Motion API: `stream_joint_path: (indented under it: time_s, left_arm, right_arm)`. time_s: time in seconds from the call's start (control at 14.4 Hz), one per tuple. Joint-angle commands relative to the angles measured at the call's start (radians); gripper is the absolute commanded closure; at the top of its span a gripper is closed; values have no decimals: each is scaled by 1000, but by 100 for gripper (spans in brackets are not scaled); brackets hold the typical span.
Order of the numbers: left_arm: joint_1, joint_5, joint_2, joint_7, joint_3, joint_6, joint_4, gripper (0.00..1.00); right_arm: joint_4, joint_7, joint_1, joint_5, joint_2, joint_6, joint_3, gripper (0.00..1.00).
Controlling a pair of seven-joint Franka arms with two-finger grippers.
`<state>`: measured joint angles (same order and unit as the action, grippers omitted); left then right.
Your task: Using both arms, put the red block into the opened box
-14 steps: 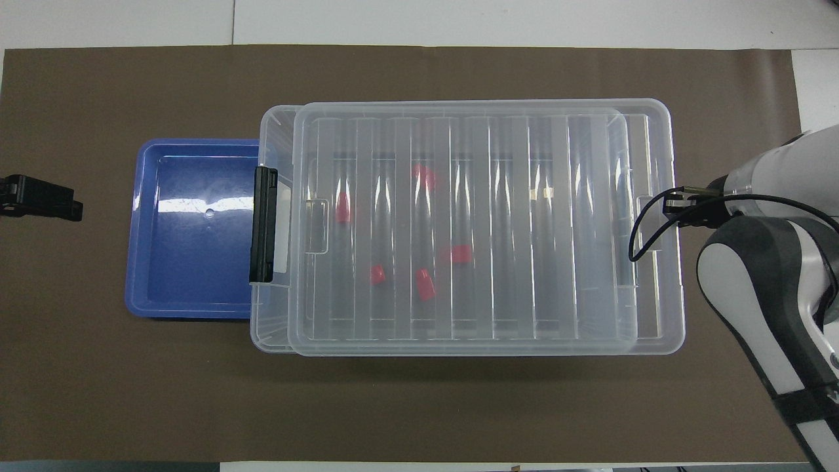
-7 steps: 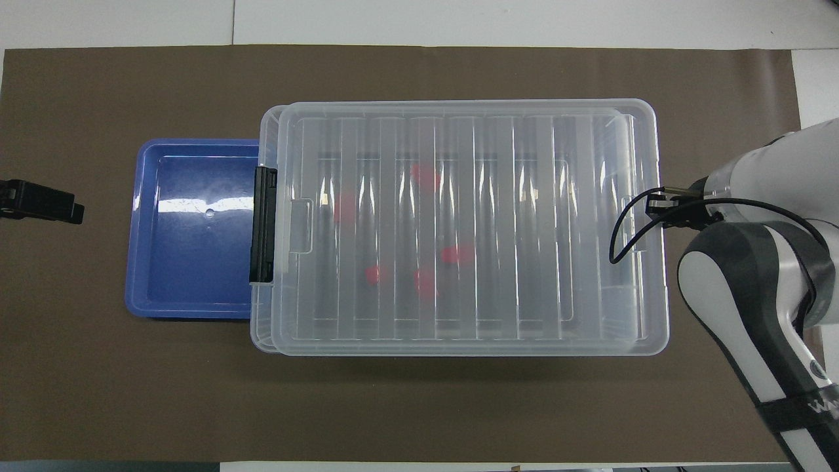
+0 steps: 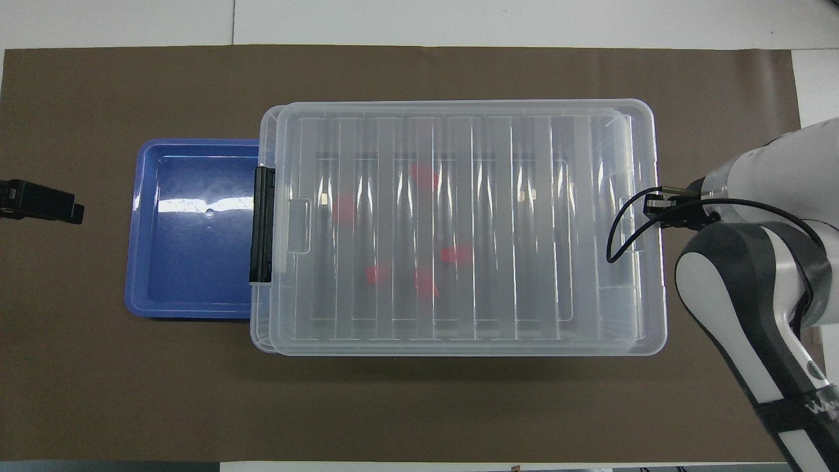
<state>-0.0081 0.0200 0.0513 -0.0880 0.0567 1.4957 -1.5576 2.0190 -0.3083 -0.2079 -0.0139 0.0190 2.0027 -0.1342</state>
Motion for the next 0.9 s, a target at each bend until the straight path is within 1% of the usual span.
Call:
stream_joint_path:
  time_s: [0.0, 0.42, 0.49, 0.69, 0.83]
  left_arm:
    - [-3, 14, 28, -13, -6, -5, -24, 0]
    - [-1, 14, 47, -12, -6, -9, -24, 0]
    - [-1, 14, 50, -12, -6, -11, -24, 0]
    - [-1, 14, 67, -12, -6, -12, -24, 0]
    - [-1, 14, 73, -12, -8, -12, -24, 0]
  right_arm:
    - [26, -37, -2, 17, 18, 14, 15, 100]
    - [14, -28, 1, 17, 16, -2, 15, 100]
    - [-9, -28, 4, 17, 16, -39, 15, 100]
    - [-129, -9, 18, 20, 16, -194, 5, 100]
    - [-222, 27, 53, 20, 19, -304, 4, 100]
